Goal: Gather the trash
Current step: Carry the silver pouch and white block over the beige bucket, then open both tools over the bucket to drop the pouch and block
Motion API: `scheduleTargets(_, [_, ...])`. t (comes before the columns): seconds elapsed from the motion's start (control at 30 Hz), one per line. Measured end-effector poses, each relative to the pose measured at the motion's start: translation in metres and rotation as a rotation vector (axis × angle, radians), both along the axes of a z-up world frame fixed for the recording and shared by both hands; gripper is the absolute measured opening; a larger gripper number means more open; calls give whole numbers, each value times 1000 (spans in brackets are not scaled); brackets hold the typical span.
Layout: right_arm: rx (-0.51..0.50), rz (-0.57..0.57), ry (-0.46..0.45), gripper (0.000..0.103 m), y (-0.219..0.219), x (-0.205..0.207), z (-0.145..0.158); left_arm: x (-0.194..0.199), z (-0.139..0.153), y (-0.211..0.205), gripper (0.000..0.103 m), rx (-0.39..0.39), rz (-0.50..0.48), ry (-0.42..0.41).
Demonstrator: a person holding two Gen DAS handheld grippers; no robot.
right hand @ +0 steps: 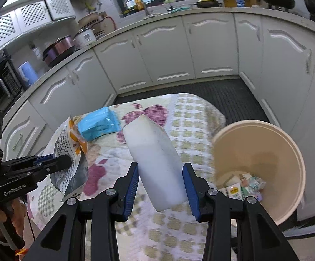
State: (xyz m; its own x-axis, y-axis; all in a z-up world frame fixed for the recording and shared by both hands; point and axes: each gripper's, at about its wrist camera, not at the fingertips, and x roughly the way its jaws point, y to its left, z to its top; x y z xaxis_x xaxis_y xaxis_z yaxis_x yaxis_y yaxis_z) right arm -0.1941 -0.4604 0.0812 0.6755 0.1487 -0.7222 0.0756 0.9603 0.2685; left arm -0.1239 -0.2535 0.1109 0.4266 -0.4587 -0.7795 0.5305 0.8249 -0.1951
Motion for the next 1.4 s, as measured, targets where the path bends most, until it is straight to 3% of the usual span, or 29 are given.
scheduleTargets(0.3, [5, -129, 21, 40, -60, -22, -8, 4, -3, -68, 15, -30, -105, 35])
scheduleTargets(0.7, [41, -279, 98, 40, -130, -42, -40, 8, -15, -162, 15, -53, -222, 89])
scheduleTargets(1.0, [92, -365, 171, 40, -168, -35, -76, 19, -44, -227, 15, -13, -254, 117])
scheduleTargets(1.27, [114, -404, 231, 41, -180, -22, -100, 28, -70, -260, 15, 36, -257, 125])
scheduleTargets(1.4, [109, -438, 251, 51, -184, -16, -105, 30, -76, -268, 16, 53, -259, 118])
